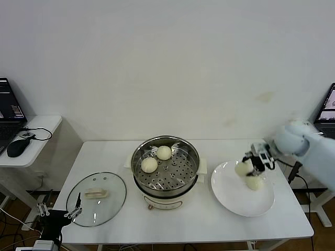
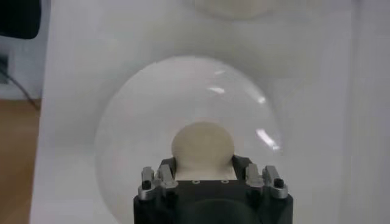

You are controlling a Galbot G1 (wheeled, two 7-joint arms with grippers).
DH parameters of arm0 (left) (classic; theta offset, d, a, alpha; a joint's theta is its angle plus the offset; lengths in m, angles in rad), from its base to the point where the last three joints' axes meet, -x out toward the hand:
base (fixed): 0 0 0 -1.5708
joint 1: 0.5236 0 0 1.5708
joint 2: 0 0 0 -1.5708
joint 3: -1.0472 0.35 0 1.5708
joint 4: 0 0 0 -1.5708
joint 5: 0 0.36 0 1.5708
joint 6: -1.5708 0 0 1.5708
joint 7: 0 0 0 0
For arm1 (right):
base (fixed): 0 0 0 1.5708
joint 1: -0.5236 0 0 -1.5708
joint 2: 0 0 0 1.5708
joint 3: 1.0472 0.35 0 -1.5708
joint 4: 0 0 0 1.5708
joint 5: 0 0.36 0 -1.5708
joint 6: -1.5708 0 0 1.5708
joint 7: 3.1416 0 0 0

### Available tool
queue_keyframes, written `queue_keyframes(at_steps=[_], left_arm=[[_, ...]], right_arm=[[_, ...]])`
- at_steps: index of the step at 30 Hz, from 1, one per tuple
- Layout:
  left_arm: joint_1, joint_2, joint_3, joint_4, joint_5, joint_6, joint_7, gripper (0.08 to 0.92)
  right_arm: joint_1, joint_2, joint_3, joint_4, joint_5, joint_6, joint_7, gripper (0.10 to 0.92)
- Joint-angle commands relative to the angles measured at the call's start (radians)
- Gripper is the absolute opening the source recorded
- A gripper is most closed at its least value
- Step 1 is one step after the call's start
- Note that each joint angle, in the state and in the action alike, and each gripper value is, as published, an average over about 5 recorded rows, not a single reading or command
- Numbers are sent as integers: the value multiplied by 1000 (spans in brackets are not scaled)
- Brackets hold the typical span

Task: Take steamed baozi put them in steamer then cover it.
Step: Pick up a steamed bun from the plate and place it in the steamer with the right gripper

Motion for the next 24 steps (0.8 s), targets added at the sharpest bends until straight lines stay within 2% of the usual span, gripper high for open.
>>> queue_keyframes(at_steps=[1,10,24], left_arm=[[-4,1,1,-1,-1,2,0,823],[-6,-8,-2,-5,-3,0,-2,823],[7,-33,-28,-11,-5,-13,-11,823]], right_arm=[[410,202,-212,-5,179,-24,21,585],[361,421,-285,-21,260,-14,77,587],[267,622,-379,-111,101,248,57,593]])
